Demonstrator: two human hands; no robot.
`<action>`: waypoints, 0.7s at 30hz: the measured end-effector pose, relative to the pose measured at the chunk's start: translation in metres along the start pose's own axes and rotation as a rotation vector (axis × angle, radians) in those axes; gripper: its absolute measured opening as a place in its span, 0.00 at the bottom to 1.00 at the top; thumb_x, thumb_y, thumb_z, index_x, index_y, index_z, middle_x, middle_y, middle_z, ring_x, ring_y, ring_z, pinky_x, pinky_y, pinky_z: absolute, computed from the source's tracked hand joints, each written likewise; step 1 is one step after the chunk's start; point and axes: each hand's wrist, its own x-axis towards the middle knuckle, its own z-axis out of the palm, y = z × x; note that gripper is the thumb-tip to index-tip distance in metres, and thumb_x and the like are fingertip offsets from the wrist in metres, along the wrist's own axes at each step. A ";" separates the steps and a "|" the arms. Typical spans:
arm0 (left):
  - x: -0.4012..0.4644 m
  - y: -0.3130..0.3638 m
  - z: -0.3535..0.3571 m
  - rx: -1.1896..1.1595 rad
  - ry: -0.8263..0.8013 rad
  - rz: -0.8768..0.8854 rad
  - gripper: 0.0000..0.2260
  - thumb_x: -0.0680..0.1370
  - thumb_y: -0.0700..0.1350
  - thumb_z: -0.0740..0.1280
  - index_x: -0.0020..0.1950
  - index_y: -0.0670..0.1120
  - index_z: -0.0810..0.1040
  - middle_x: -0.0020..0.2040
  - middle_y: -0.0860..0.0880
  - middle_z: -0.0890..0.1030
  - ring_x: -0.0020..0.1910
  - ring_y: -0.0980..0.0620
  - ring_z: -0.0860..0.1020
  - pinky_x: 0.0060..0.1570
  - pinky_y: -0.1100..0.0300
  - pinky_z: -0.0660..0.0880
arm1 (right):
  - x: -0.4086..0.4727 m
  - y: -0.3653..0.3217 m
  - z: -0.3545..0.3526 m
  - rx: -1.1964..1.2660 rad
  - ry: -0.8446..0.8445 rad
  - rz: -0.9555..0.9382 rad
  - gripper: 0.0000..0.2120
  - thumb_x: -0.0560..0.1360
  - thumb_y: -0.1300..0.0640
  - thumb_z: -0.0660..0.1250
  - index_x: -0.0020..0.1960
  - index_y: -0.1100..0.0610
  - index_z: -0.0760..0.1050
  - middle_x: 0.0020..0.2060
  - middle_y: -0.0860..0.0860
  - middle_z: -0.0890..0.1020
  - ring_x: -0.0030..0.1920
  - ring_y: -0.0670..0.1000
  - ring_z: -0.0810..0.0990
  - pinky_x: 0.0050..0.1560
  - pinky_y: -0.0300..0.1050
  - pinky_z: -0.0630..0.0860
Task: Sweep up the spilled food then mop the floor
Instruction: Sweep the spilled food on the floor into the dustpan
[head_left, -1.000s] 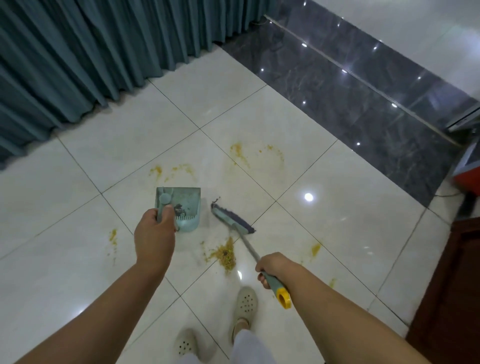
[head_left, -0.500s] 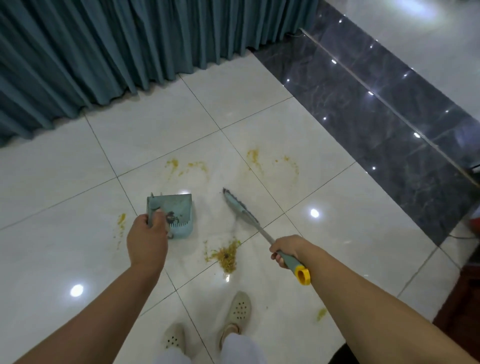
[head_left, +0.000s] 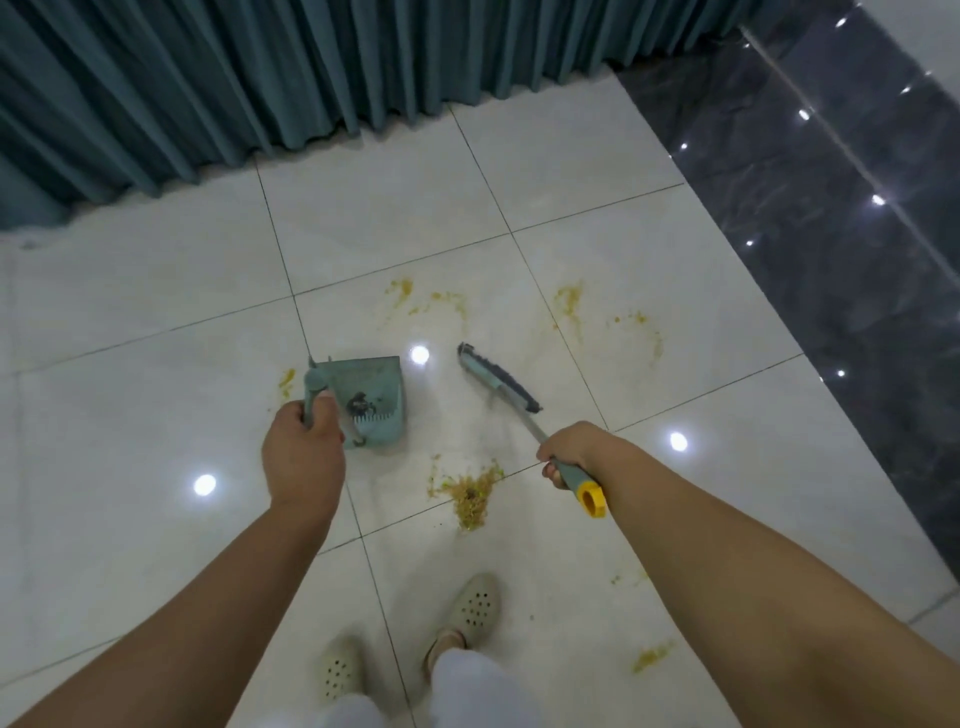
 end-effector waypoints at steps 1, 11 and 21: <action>-0.001 -0.001 -0.001 0.007 0.005 0.003 0.15 0.76 0.55 0.58 0.35 0.47 0.71 0.34 0.47 0.76 0.31 0.49 0.73 0.32 0.56 0.71 | -0.001 0.002 0.002 -0.019 -0.002 0.000 0.08 0.77 0.68 0.62 0.40 0.68 0.70 0.30 0.57 0.72 0.23 0.51 0.68 0.19 0.33 0.70; -0.012 -0.018 -0.034 0.053 0.012 0.062 0.16 0.79 0.53 0.57 0.42 0.41 0.73 0.35 0.47 0.76 0.32 0.49 0.73 0.28 0.61 0.68 | -0.019 0.067 0.046 -0.314 0.013 -0.032 0.07 0.76 0.67 0.63 0.54 0.66 0.72 0.32 0.57 0.73 0.27 0.50 0.70 0.24 0.39 0.70; -0.041 -0.042 -0.108 0.077 -0.010 0.097 0.16 0.79 0.51 0.57 0.43 0.39 0.74 0.35 0.46 0.75 0.29 0.54 0.70 0.26 0.62 0.63 | -0.068 0.146 0.099 -0.479 0.048 -0.032 0.12 0.76 0.68 0.61 0.59 0.67 0.72 0.31 0.58 0.73 0.28 0.51 0.70 0.27 0.41 0.68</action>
